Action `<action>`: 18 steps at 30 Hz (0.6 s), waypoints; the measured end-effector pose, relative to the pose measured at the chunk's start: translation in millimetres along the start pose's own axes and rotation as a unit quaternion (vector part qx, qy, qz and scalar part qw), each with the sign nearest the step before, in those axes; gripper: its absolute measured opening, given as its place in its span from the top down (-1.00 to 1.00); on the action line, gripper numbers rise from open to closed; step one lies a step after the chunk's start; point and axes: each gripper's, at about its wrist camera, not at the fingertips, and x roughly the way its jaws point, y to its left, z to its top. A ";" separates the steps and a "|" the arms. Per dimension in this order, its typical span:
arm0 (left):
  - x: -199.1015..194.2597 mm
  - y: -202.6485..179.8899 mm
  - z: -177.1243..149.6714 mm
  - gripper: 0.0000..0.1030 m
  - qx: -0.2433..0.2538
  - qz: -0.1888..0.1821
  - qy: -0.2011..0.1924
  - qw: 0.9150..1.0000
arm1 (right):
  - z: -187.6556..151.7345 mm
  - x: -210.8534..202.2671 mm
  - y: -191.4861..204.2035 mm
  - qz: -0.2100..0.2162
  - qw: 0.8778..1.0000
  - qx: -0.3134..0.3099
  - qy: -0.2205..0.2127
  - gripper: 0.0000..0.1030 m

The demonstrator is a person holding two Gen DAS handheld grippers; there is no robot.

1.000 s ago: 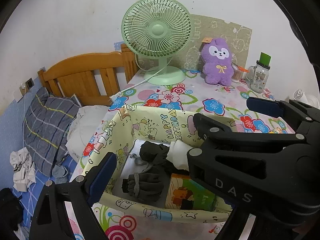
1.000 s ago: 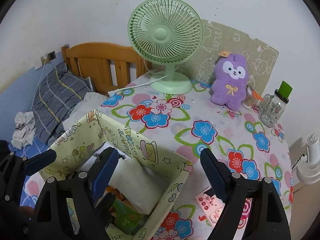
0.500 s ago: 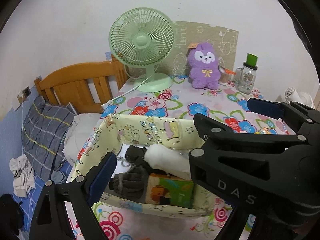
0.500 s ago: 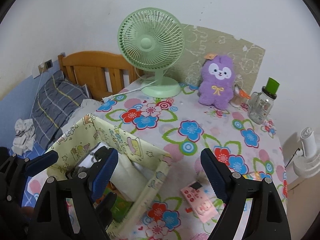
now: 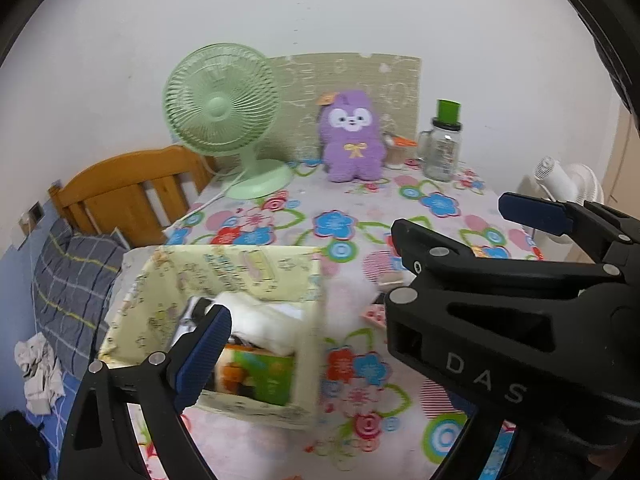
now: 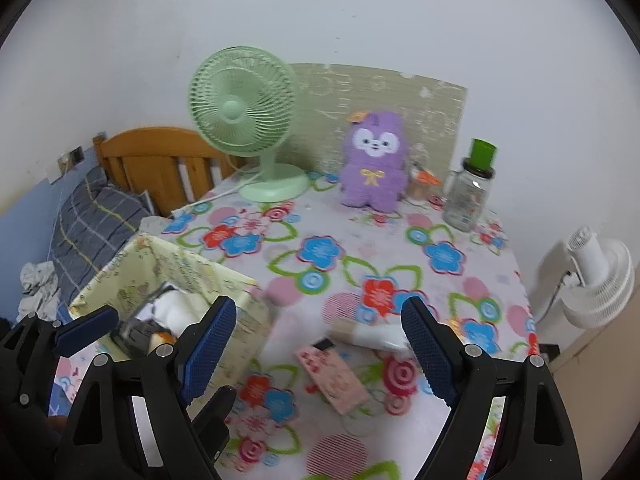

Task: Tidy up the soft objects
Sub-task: 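Move both tools back over the table toward the yellow snack box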

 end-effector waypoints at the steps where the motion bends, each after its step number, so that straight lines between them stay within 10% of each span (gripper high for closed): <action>1: -0.2 -4.1 0.0 -0.86 0.003 -0.002 0.000 1.000 | -2.1 -1.6 -6.3 -0.003 1.000 0.004 0.000 -0.69; 18: 49.7 -67.1 -3.8 -0.89 0.023 -0.043 0.045 0.998 | -36.4 17.1 -81.9 -0.036 0.998 0.041 0.037 -0.69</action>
